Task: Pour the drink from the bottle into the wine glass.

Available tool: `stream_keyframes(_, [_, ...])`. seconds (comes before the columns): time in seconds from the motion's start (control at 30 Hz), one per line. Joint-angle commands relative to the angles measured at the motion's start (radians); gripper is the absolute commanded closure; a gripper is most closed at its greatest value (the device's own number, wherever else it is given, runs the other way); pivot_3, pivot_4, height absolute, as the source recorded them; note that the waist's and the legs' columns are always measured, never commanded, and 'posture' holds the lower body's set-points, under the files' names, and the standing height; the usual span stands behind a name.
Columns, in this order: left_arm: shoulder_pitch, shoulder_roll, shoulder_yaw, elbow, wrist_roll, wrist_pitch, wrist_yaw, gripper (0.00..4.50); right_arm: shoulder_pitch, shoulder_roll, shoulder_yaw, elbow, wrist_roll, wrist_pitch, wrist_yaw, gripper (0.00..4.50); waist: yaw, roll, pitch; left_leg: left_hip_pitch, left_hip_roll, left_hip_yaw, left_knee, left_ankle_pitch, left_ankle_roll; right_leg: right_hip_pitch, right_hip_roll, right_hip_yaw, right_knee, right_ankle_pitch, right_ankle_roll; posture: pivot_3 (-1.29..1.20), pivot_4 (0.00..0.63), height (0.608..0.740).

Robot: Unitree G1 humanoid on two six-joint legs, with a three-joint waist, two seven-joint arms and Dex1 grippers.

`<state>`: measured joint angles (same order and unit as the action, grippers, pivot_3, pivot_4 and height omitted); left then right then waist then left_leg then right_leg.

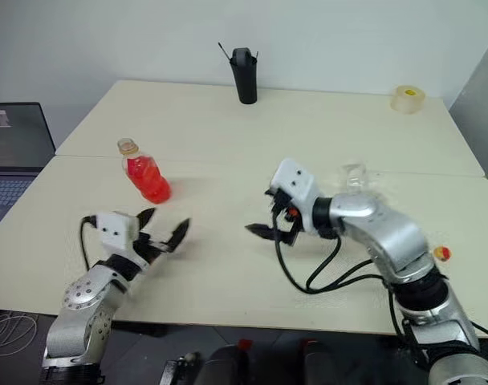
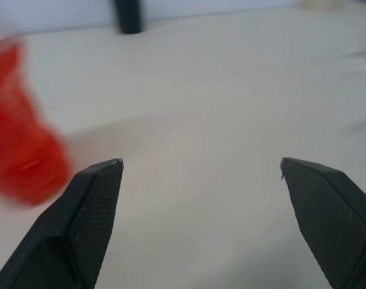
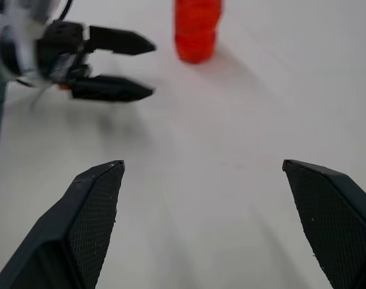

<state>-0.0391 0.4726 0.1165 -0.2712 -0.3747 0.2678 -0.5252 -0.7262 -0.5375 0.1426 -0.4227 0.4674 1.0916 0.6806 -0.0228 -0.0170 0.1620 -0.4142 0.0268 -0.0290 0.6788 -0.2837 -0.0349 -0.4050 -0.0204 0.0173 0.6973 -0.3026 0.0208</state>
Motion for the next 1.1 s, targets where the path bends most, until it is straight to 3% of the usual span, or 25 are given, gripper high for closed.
stream_keyframes(0.03, [-0.089,0.051,-0.059,-0.079,-0.051,0.075,-0.104,0.01,-0.096,-0.031,-0.179,-0.026,0.103,0.209,-0.029,0.0,-0.003,0.0,0.0,0.0,0.001,0.0,0.0,0.0,0.0,0.0,0.0,0.0,0.0,0.0,0.0,0.0,0.15,0.74])
stream_keyframes(0.13, [-0.171,0.083,-0.107,-0.077,-0.08,0.141,-0.175,0.01,-0.226,-0.02,-0.287,0.033,0.12,0.454,-0.079,0.0,-0.012,0.0,0.0,0.001,0.001,0.001,-0.001,0.0,0.0,0.0,0.002,0.001,0.001,0.0,0.0,0.0,0.15,0.74])
stream_keyframes(0.27, [-0.264,0.09,-0.164,-0.056,-0.077,0.176,-0.235,0.01,-0.366,-0.051,-0.356,0.263,0.171,0.523,-0.174,0.0,-0.012,0.001,0.0,0.004,0.001,0.003,-0.002,0.0,0.0,0.0,0.002,0.003,0.001,0.0,-0.001,0.0,0.15,0.74])
stream_keyframes(0.43, [-0.325,0.078,-0.201,-0.006,-0.066,0.158,-0.298,0.01,-0.553,-0.144,-0.223,0.755,0.195,0.523,-0.287,0.0,-0.009,0.001,0.0,0.003,0.0,0.005,-0.002,0.0,0.0,0.0,0.002,0.004,0.0,0.0,-0.001,0.0,0.15,0.74])
stream_keyframes(0.63, [-0.362,0.091,-0.224,0.019,-0.046,0.146,-0.361,0.01,-0.742,-0.189,-0.015,1.198,0.246,0.523,-0.281,0.0,-0.01,0.003,0.002,0.002,0.0,0.007,-0.003,0.0,0.0,-0.003,0.003,0.005,0.0,0.0,-0.001,0.0,0.15,0.74])
stream_keyframes(0.8, [-0.381,0.102,-0.262,0.038,0.004,0.119,-0.393,0.01,-0.721,-0.187,0.081,1.275,0.175,0.523,-0.267,0.0,-0.007,0.003,0.002,0.0,0.0,0.007,-0.002,0.0,0.0,-0.002,0.003,0.004,0.0,0.0,-0.001,0.0,0.15,0.74])
stream_keyframes(1.1, [-0.362,0.024,-0.295,-0.019,0.023,0.139,-0.342,0.01,-0.647,-0.127,0.146,1.331,-0.009,0.451,-0.186,0.0,-0.007,0.003,0.002,-0.001,0.001,0.005,-0.002,0.0,0.0,-0.003,0.003,0.003,0.0,0.0,-0.001,0.0,0.15,0.74])
